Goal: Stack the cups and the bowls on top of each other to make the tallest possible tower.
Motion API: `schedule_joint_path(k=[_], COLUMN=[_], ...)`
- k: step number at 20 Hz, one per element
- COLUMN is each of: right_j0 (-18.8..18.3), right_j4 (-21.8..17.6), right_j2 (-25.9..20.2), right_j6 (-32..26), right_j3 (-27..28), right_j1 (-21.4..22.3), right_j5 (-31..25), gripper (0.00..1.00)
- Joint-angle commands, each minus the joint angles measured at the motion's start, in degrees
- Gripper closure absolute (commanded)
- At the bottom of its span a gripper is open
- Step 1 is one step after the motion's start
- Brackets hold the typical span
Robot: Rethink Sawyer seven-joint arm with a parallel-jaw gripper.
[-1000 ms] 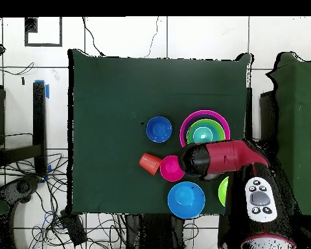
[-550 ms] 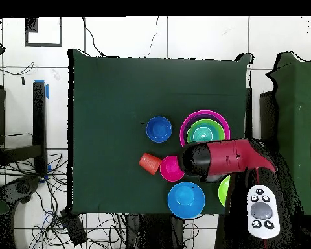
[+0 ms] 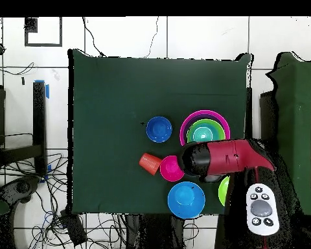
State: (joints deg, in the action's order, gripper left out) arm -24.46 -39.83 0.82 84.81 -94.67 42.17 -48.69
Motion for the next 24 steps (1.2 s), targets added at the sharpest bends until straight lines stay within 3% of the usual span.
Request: schedule_joint_path(k=[1, 24], right_j0=[-0.4, -2.7], right_j4=[2.9, 6.1], right_j2=[-5.2, -9.1], right_j6=[-0.3, -1.0], right_j3=[-1.1, -0.4], right_j1=[-2.9, -4.4], right_j5=[-0.3, 3.4], gripper=[1.0, 1.0])
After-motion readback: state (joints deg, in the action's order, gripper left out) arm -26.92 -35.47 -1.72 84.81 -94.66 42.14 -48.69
